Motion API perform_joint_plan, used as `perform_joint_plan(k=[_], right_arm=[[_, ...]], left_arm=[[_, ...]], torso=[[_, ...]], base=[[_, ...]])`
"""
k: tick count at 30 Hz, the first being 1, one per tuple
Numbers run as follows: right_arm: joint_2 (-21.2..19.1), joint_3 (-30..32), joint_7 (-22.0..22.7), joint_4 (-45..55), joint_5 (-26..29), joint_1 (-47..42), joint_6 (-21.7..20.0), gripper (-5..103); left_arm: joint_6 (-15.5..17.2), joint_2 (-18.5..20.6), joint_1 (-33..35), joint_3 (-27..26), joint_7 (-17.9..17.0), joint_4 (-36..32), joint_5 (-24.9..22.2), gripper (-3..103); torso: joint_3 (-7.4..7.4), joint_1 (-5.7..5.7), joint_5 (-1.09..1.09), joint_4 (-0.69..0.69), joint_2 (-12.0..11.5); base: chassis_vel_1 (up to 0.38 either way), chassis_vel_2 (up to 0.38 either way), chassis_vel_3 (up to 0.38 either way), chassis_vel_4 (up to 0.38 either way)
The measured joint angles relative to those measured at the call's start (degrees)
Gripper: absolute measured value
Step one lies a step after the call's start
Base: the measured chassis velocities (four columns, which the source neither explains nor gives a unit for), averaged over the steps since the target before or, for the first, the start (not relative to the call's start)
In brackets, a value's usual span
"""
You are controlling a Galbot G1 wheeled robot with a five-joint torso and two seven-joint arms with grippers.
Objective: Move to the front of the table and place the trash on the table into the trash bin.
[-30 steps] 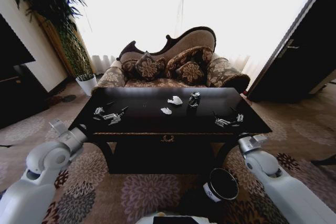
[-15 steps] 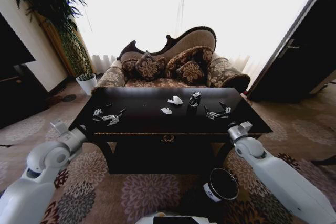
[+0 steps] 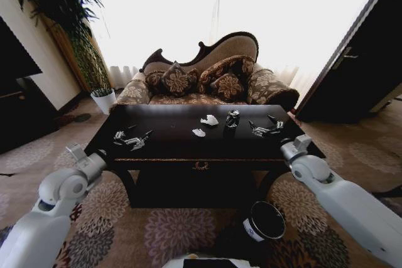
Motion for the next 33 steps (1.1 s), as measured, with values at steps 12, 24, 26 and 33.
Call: perform_joint_plan(k=[12, 24, 26, 33], right_arm=[[-0.5, -1.6, -3.6, -2.1, 0.6, 2.4, -3.6, 100], [1.9, -8.1, -6.3, -4.3, 4.7, 8.8, -2.9, 100], [2.4, -9.3, -6.4, -4.7, 4.8, 10.1, -2.8, 100], [5.0, -14.6, -6.1, -6.8, 5.7, 17.2, -2.3, 100]], left_arm=[[0.0, 0.4, 0.7, -0.3, 0.1, -0.2, 0.1, 100], [0.1, 0.2, 0.4, 0.4, 0.1, 0.3, 0.7, 100], [0.1, 0.3, 0.4, 0.4, 0.1, 0.4, 0.7, 100], [0.2, 0.1, 0.5, 0.4, 0.1, 0.7, 0.8, 100]], torso=[[0.00, 0.00, 0.01, 0.01, 0.0], [0.00, 0.00, 0.00, 0.00, 0.0], [0.00, 0.00, 0.00, 0.00, 0.0], [0.00, 0.00, -0.01, 0.03, 0.0]], base=[[0.000, 0.000, 0.000, 0.000], [0.000, 0.000, 0.000, 0.000], [0.000, 0.000, 0.000, 0.000], [0.000, 0.000, 0.000, 0.000]])
